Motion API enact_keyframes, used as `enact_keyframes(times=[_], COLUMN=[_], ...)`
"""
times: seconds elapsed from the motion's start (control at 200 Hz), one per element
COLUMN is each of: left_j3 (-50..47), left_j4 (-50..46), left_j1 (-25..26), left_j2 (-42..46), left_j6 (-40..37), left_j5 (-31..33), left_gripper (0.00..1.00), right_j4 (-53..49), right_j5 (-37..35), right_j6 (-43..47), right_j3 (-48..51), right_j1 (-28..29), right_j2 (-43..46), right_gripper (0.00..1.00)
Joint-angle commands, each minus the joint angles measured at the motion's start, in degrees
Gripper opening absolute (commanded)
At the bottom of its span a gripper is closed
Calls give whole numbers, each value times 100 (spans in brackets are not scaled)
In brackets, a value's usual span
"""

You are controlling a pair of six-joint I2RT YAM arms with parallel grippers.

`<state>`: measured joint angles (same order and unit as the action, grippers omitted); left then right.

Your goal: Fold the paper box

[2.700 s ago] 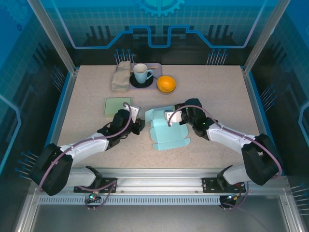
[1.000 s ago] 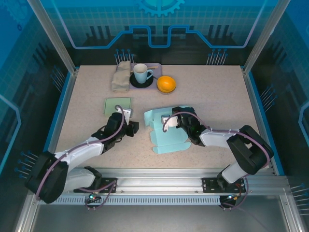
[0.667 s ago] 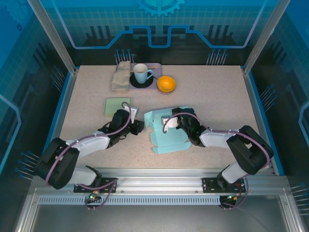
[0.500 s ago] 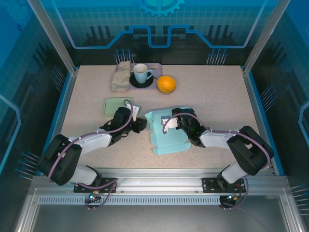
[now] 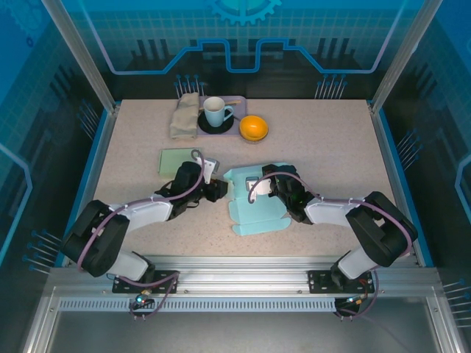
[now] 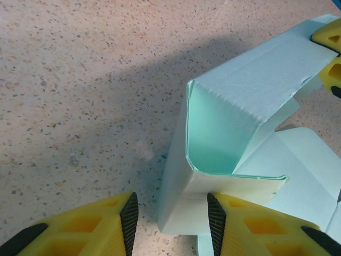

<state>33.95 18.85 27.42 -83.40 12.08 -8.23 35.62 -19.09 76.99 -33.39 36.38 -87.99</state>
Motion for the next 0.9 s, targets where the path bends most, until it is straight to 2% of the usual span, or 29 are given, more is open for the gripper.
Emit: enact_keyframes(times=[0.0, 0.21, 0.54, 0.725, 0.895], left_j3=[295, 568, 955, 1204, 1369], left_j4=[164, 28, -257, -362, -397], left_j1=[191, 488, 494, 506, 514], left_j2=[-181, -508, -1013, -1203, -1361], left_j6=[164, 123, 181, 138, 13], left_j5=[-73, 280, 1024, 1270, 1522], left_gripper=[43, 43, 45, 52, 51], right_j4=[60, 25, -58, -255, -509], right_j5=[63, 33, 85, 221, 331], right_j6=[0, 0, -26, -95, -223], right_j3=[34, 59, 60, 26, -42], right_j1=[115, 146, 168, 161, 122], right_j2=[22, 45, 117, 147, 163], right_gripper=[0, 0, 0, 0, 0])
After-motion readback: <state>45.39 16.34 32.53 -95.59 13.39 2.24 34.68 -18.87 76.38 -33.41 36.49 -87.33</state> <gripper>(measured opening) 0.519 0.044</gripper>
